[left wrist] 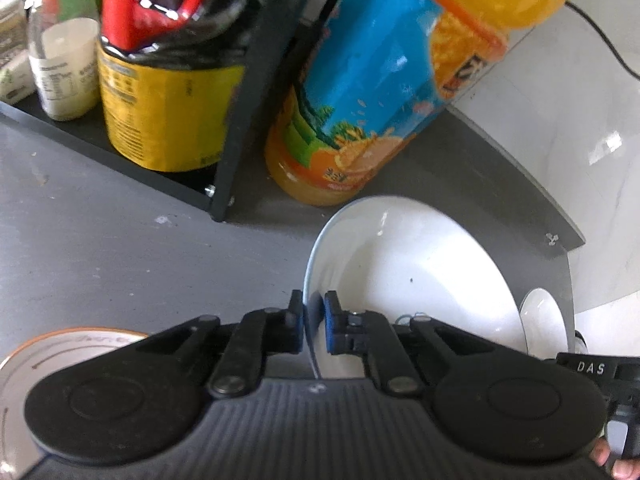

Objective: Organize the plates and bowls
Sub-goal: 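Close both grippers on the 'Sweet' plate rim and lift it, then carry the 'Sweet' plate with both grippers onto the orange-rimmed plate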

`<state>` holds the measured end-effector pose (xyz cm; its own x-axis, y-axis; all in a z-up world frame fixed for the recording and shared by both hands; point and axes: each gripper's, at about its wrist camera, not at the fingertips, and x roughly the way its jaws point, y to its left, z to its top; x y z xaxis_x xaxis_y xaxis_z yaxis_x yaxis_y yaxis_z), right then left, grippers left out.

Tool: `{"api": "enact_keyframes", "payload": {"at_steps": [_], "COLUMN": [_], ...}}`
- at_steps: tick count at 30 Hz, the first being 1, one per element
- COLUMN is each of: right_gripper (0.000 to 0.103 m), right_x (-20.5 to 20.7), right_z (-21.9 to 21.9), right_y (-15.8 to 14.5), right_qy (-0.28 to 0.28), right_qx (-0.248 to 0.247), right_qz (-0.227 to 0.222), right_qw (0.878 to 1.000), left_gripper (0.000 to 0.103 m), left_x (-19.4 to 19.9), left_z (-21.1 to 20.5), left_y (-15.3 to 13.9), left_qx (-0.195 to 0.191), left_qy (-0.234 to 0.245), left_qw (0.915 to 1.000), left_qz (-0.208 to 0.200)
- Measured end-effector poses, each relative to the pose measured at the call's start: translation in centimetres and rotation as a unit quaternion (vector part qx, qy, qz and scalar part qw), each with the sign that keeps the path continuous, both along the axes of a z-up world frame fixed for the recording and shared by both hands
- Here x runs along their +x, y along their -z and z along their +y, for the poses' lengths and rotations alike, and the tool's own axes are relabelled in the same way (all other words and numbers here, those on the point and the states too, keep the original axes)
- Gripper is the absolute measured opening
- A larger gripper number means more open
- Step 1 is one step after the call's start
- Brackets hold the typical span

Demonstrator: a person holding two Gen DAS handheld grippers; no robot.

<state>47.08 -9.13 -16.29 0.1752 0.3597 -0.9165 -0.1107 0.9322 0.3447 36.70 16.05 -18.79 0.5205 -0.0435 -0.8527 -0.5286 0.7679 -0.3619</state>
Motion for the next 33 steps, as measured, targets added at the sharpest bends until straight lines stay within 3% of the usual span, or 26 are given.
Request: {"api": "enact_keyframes", "payload": {"at_steps": [12,33], "right_gripper": [0.009,0.01], "right_x": [-2.6,-8.7], "right_z": [-0.3,2.7], "right_y": [-3.1,-6.1], "right_qy": [-0.021,-0.126], "right_qx": [0.04,0.093], "right_qz": [-0.063,-0.093], "right_qw": [0.997,0.983], "left_gripper": [0.006,0.006], "left_x": [-3.0,-12.4], "left_z": [0.8,2.4], "left_y": [-3.7,-8.0], "left_qx": [0.02,0.051], "left_qy": [-0.01,-0.099], "left_qw": [0.9994,0.9934], "left_qz": [-0.026,-0.027]}}
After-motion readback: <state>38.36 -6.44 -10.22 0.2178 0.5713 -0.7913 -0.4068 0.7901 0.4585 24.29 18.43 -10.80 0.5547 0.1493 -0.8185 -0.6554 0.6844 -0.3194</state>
